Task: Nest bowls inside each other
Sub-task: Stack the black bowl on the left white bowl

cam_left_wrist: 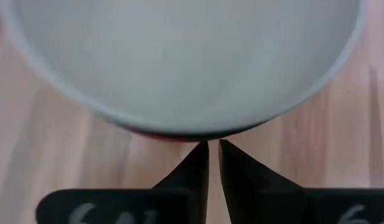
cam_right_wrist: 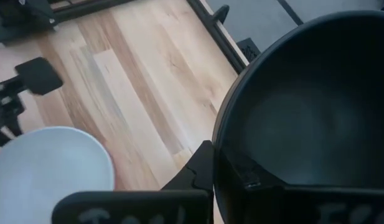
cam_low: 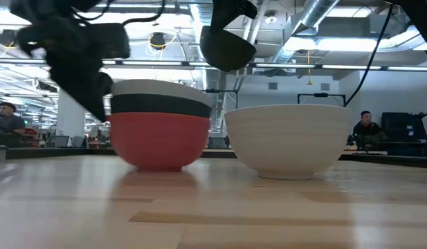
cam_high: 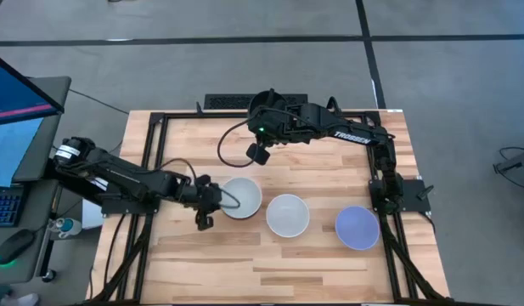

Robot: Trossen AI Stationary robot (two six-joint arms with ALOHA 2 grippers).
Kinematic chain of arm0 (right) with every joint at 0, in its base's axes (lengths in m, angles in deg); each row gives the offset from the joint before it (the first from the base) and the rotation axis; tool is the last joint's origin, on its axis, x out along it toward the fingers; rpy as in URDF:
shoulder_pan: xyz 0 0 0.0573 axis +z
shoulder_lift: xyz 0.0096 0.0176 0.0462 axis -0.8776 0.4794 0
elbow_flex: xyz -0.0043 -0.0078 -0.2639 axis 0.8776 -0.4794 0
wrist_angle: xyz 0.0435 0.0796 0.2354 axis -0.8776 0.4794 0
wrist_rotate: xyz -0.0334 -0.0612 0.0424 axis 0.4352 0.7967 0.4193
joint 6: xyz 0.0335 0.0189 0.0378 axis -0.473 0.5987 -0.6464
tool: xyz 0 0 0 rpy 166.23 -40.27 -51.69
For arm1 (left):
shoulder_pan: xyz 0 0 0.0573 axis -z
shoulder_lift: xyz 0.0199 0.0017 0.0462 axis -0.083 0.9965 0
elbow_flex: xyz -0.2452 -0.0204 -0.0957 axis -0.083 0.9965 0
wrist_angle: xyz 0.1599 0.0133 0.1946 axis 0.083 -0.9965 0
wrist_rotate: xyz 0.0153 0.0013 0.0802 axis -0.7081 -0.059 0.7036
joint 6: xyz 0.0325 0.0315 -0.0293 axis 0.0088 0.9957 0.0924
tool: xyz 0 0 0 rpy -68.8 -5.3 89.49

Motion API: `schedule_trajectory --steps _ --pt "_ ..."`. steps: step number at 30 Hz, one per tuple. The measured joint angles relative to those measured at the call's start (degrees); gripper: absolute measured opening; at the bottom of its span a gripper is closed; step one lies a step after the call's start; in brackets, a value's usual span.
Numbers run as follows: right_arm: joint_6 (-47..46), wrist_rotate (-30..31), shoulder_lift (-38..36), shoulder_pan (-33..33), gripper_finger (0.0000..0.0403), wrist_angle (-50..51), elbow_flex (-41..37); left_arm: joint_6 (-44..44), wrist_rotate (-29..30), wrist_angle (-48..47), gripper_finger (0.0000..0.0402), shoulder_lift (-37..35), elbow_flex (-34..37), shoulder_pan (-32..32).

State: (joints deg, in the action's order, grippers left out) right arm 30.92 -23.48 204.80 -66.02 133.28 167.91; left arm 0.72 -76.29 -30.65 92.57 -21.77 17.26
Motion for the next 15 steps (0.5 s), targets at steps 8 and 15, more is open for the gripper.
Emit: schedule_trajectory --steps 8,15 --pt "-2.2 -3.0 0.0 0.6 0.0025 3.2 0.0 4.6 -1.4 5.6 0.0030 0.0 -0.1 -5.5" --pt "-4.5 -7.2 0.5 4.6 0.0022 2.9 0.0 4.0 -1.3 -4.4 0.0030 -0.1 -0.1 -6.2"
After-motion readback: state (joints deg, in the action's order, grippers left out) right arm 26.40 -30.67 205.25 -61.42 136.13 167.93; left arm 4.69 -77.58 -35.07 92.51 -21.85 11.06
